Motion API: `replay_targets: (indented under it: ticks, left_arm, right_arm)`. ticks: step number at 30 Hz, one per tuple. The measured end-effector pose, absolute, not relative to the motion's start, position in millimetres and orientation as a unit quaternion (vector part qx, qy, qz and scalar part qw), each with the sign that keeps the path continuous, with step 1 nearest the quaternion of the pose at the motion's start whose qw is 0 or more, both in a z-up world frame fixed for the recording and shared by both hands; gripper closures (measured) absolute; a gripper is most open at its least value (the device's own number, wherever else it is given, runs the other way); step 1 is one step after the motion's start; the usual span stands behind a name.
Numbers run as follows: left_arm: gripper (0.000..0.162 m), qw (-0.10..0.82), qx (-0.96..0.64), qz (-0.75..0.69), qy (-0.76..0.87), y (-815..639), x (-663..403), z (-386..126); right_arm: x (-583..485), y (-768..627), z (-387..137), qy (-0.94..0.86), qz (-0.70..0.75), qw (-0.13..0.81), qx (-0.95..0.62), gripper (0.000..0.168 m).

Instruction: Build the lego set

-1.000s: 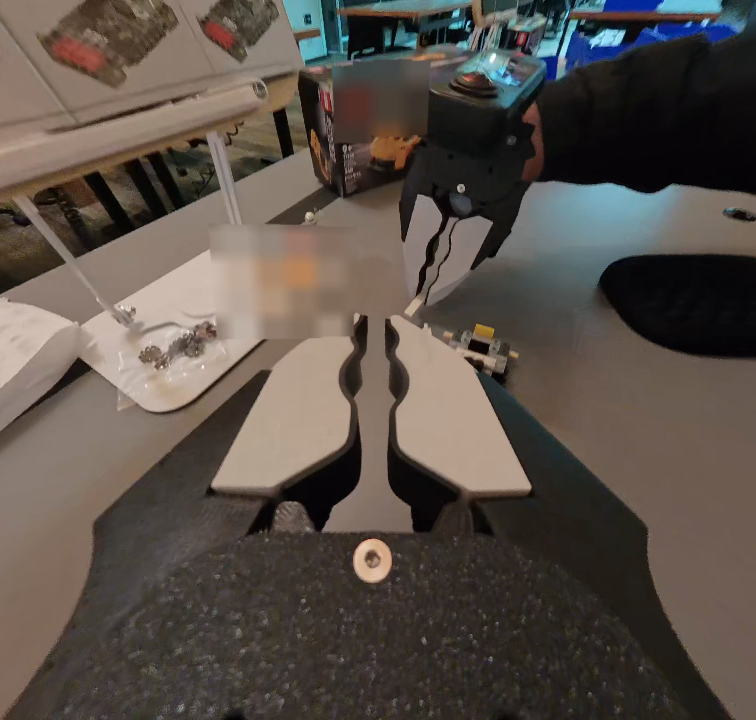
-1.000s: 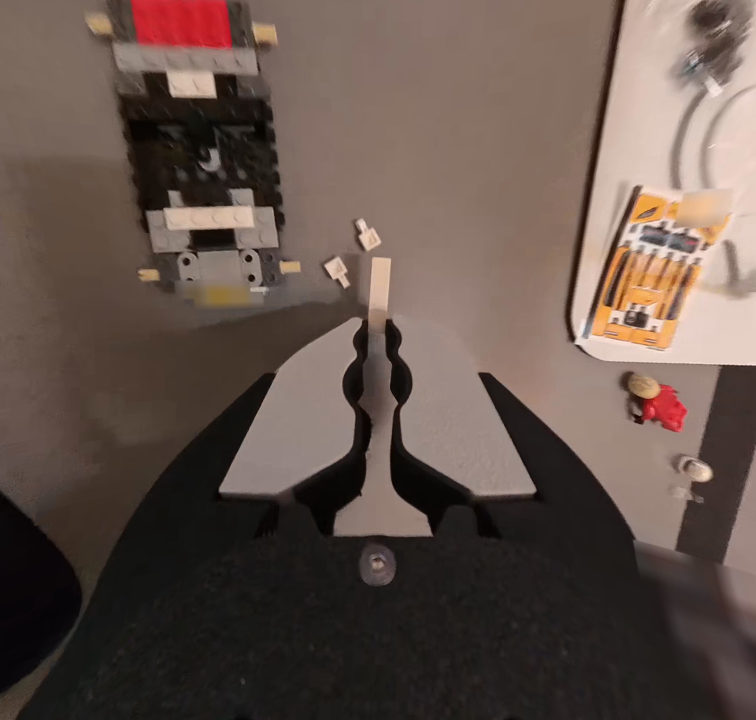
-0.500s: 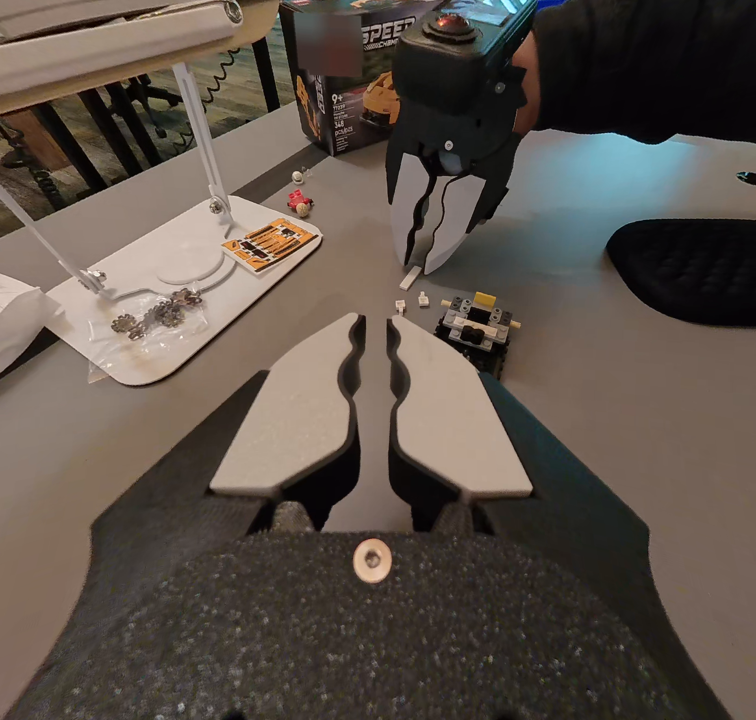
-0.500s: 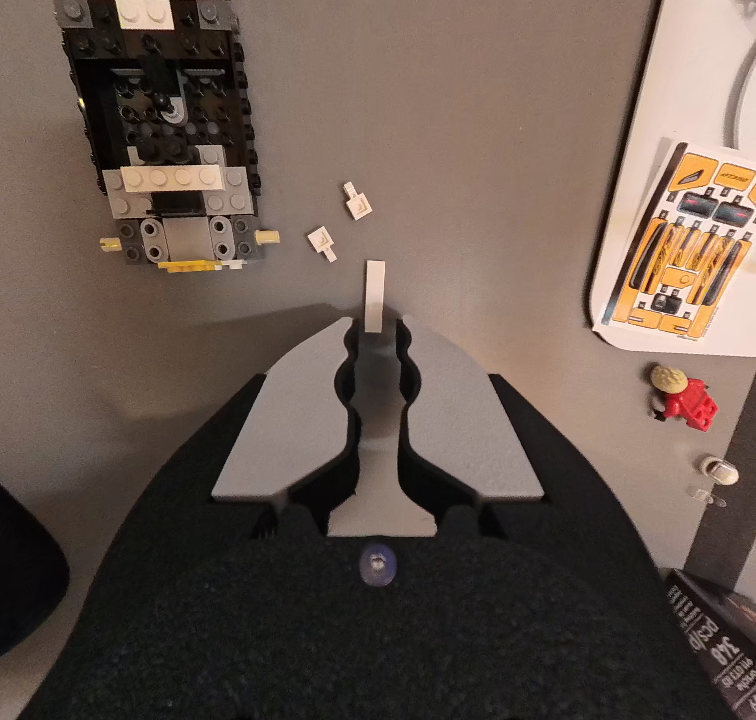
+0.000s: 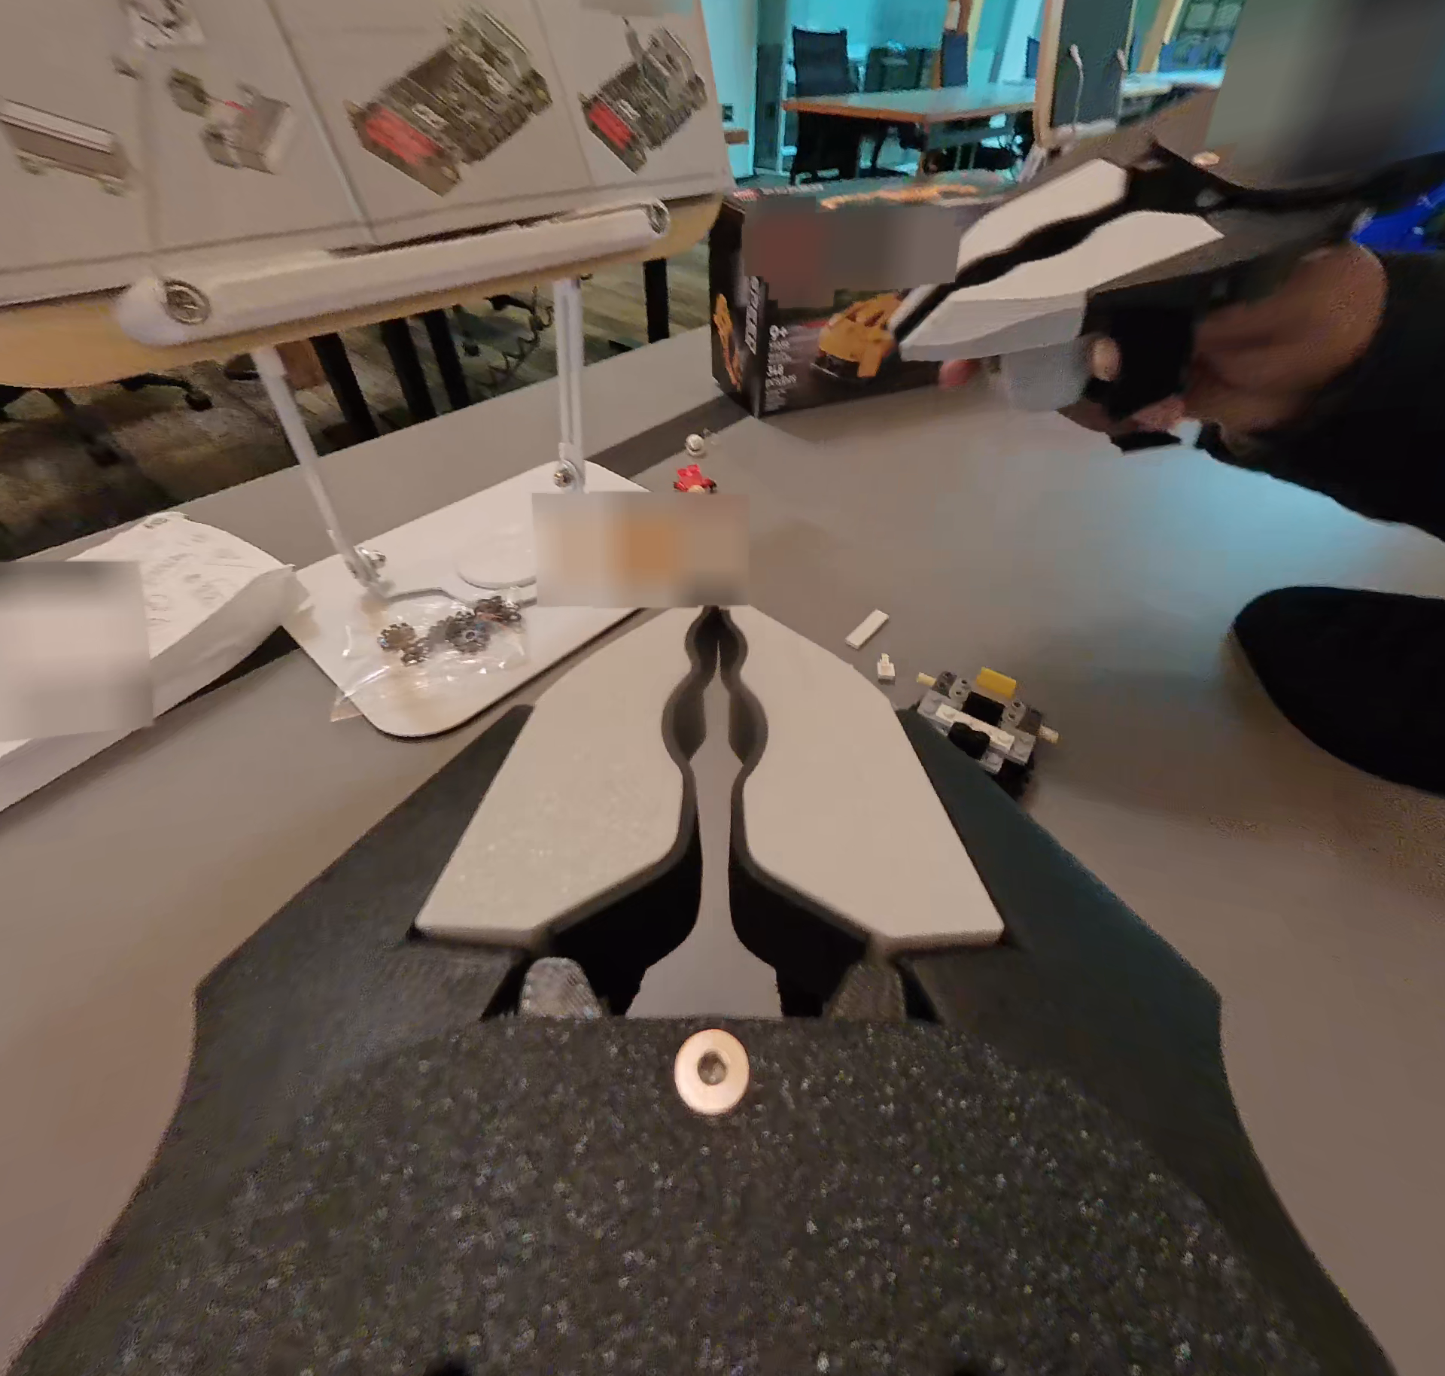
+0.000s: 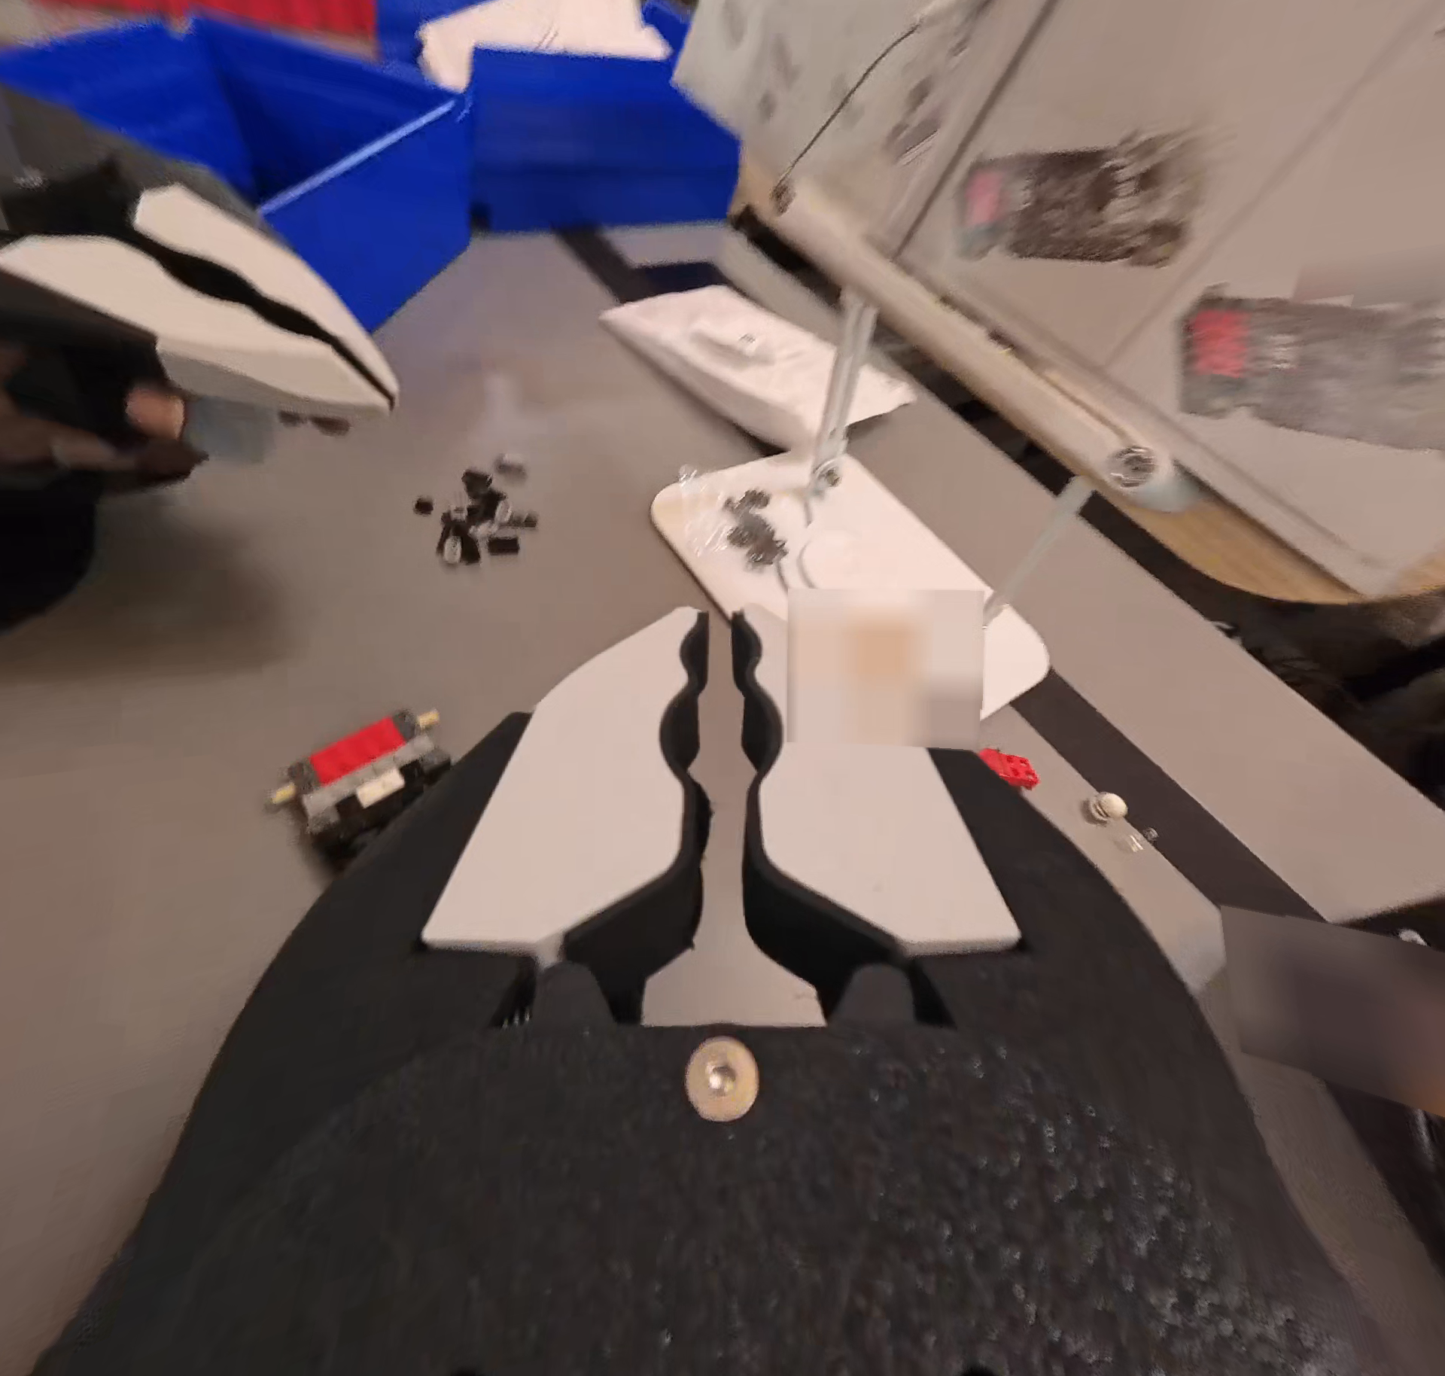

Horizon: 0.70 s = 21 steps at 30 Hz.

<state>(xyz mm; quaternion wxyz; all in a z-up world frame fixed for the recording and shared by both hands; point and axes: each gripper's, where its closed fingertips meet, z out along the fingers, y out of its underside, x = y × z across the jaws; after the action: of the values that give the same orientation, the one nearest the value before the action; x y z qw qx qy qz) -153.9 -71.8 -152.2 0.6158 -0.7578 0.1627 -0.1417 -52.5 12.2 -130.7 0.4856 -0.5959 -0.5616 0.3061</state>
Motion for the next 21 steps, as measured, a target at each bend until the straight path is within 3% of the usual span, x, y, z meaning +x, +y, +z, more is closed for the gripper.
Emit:
replay_targets:
  ticks: [15,21]
  left_arm:
    - [0.162,0.667,-0.743,-0.037,0.041,-61,-212,-134]
    - [0.162,0.696,-0.714,0.069,0.000,-36,-268,-79]
  right_arm:
    - [2,38,-114,-0.384,0.253,0.658,-0.596,0.168]
    - [0,39,-122,-0.388,0.258,0.650,-0.600,0.168]
